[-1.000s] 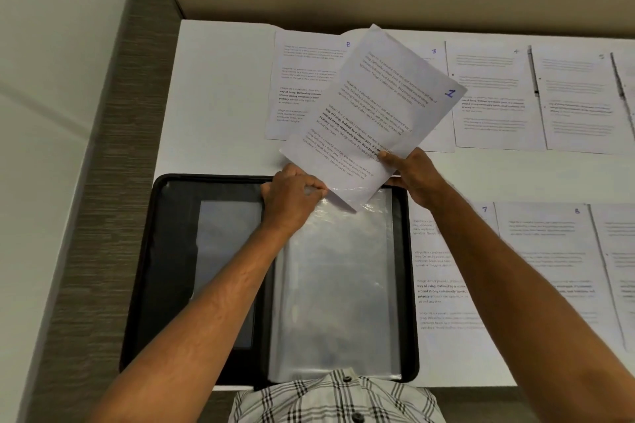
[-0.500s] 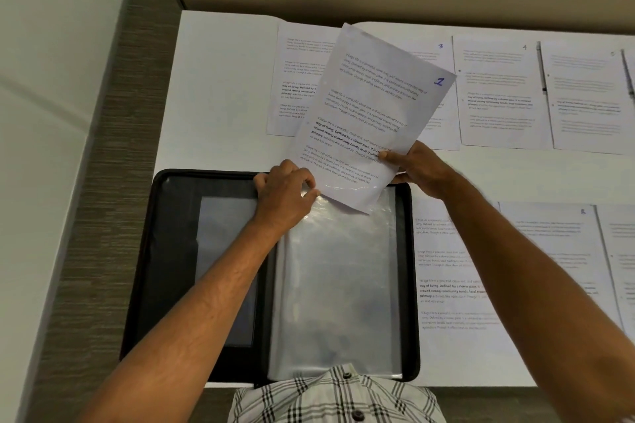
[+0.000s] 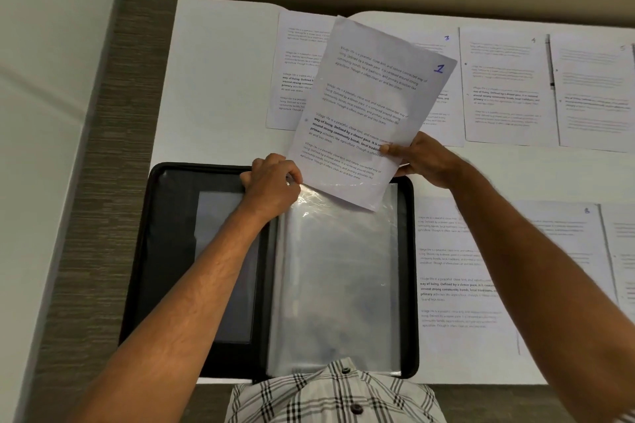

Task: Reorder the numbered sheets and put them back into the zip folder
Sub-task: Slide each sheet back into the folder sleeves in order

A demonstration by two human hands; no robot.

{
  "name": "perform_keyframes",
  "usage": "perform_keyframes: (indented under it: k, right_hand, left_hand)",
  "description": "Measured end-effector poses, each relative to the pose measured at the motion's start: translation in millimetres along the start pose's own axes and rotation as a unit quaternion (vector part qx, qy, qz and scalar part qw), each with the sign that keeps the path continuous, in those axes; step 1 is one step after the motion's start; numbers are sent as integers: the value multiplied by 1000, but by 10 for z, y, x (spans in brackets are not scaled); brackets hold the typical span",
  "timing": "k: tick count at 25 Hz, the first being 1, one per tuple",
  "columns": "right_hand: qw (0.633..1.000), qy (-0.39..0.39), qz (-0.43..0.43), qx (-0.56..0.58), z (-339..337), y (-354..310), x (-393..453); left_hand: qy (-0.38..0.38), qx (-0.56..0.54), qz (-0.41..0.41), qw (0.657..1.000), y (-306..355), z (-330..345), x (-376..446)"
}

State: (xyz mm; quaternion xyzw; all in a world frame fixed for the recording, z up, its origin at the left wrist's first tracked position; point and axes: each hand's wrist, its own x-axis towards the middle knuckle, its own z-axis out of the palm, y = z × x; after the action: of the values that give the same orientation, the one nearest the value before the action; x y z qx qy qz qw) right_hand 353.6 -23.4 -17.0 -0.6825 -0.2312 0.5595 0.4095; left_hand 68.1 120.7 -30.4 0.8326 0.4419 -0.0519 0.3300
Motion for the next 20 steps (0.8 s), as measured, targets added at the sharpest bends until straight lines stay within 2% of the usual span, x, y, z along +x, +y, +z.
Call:
perform_keyframes:
  k: [3,8,11,14,20]
  right_hand:
    - [1000,-9,2,4,-7,0,9]
    - [1000,-11,16,-6,-50,20,72]
    - [999,-10,23,-20,-69,20,95]
    - [999,-2,28,-24,-74,35,114]
    - [997,-15,39,-67,-67,70,123]
  left_hand:
    - [4,-3,14,1000,-75,-53,45]
    - [30,-172,-46,984,-189,-101,182]
    - [29,-153,-56,986,-194,-144,269]
    - [-3,-135,-67,989,-200,-183,334]
    - [-44,-45,-60,996,-100,-250,408]
